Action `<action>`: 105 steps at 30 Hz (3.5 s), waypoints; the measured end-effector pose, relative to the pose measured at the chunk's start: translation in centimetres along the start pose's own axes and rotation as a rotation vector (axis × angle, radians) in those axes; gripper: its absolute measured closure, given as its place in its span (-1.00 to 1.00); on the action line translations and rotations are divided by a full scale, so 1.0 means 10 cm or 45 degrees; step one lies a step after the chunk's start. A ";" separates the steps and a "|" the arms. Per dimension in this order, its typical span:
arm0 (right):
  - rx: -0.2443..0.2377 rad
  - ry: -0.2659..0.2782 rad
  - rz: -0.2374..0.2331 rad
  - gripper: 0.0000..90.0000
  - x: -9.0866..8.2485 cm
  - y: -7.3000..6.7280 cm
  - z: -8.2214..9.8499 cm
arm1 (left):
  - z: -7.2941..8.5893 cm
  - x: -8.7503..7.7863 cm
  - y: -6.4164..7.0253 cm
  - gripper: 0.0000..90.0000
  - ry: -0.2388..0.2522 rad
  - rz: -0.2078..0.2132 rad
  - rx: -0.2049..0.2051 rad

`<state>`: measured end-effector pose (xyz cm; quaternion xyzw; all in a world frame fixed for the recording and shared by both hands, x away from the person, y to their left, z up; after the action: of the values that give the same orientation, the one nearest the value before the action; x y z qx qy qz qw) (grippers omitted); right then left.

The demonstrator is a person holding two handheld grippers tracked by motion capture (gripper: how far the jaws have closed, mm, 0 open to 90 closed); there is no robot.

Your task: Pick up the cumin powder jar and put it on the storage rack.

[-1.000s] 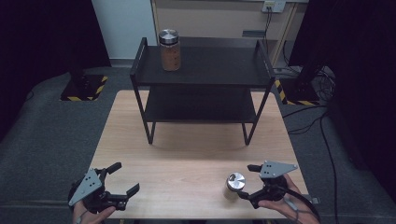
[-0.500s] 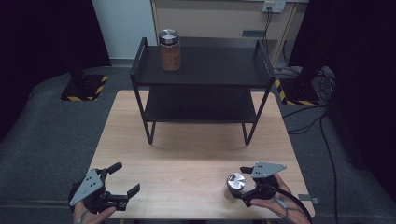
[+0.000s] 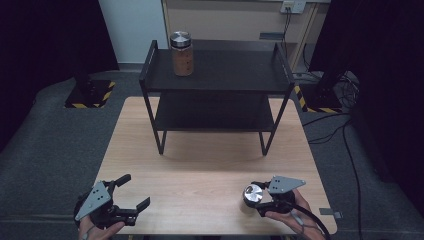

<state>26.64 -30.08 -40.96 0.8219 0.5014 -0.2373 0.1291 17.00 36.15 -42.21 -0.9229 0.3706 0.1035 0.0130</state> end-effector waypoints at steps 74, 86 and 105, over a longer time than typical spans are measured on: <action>0.097 0.130 0.188 -0.21 -1.12 0.53 -2.66 | 0.00 -0.01 -0.02 -1.00 -0.005 0.002 0.008; 0.099 0.095 0.253 -0.21 -1.23 0.63 -3.12 | 0.00 -0.01 -0.03 -1.00 -0.006 0.001 0.005; 0.178 0.082 0.399 -0.21 -1.02 0.95 -3.54 | 0.01 -0.02 -0.05 -1.00 -0.001 -0.002 -0.005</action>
<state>40.30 -26.36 -5.69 0.9042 0.3533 -0.2221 0.0909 17.16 36.70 -42.30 -0.9232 0.3696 0.1044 0.0114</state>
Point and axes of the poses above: each handheld gripper's, and its own axes: x roughly forward along the jaws, z roughly out of its underside, y roughly to its right, the point moved 2 cm from there along x, roughly forward along the jaws
